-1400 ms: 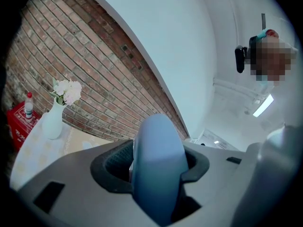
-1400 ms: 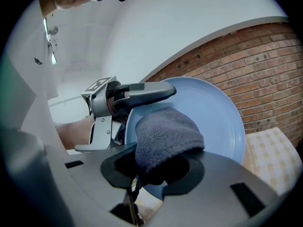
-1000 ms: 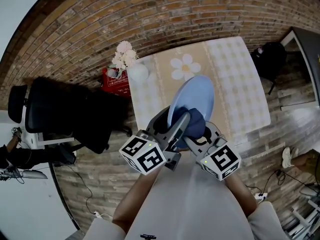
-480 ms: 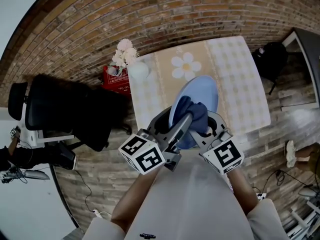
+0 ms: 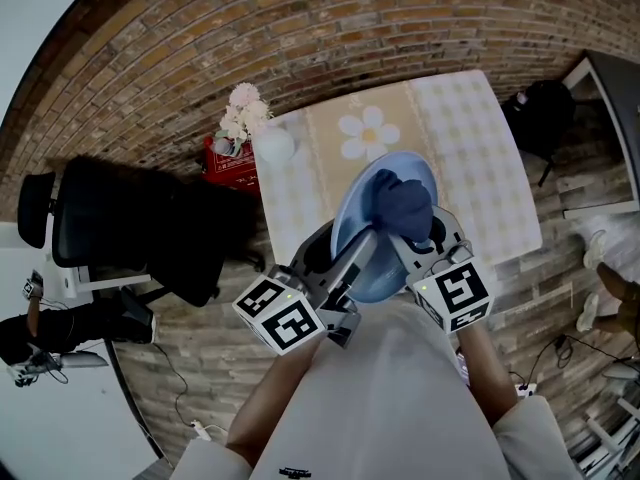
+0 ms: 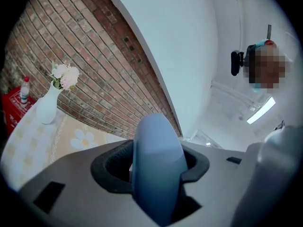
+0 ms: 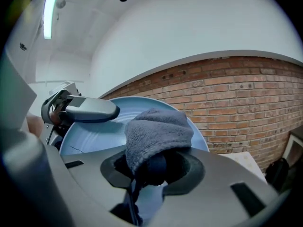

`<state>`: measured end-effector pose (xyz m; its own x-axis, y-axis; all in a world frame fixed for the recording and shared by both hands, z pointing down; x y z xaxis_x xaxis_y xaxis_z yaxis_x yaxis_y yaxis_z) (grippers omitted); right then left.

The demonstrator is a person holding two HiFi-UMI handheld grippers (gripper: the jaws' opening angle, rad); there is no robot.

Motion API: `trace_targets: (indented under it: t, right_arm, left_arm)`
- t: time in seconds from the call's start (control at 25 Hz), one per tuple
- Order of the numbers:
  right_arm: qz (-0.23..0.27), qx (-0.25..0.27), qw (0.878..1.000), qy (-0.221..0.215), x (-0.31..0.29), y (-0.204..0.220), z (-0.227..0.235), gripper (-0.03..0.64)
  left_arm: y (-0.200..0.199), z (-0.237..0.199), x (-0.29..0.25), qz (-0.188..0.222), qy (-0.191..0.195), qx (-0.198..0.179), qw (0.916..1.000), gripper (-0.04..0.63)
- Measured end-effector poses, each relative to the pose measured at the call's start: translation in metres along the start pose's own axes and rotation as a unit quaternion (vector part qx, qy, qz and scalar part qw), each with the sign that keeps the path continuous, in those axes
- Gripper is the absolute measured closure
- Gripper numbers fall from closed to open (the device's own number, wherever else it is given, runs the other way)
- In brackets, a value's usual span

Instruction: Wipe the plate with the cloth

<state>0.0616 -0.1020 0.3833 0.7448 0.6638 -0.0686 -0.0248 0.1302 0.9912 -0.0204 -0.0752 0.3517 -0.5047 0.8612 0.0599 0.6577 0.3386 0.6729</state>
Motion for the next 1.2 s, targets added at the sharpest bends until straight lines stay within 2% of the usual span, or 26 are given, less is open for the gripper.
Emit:
trace_targets:
  t: [0.44,0.68,0.84,1.04,1.2]
  right_arm:
    - [-0.045,-0.02,0.998,0.046,0.007,0.033,0.031,0.472]
    - [-0.058,-0.038,0.996,0.054,0.016,0.046,0.026,0.472]
    - [-0.059,-0.051,0.996,0.039,0.02,0.047,0.009,0.472]
    - [-0.036,-0.074,0.996,-0.018,0.02,0.033,-0.02,0.472]
    - [-0.013,-0.077,0.996,-0.045,0.015,0.021,-0.034,0.472]
  left_arm:
    - [-0.012,-0.004,-0.004,0.005,0.003,-0.002,1.0,0.377]
    - [-0.019,-0.004,-0.006,0.01,0.007,-0.001,0.9999,0.377]
    - [-0.023,-0.004,-0.007,0.016,0.007,-0.003,0.9998,0.377]
    - [-0.02,-0.006,-0.009,0.013,0.007,-0.007,0.9999,0.377]
    - [-0.018,-0.007,-0.009,0.013,0.006,-0.009,0.9999,0.377]
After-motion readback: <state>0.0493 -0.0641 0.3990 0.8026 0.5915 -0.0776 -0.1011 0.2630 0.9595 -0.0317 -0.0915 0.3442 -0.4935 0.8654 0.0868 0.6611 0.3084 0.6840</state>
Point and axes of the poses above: the fingertips, and each gripper's own axes: x backward along the fingers, z to its right, y out of its underside, the point moved 3 cm from there along x, backward along the fingers, and after that the axes turned 14 degrees about z, right-handed, at the moved point
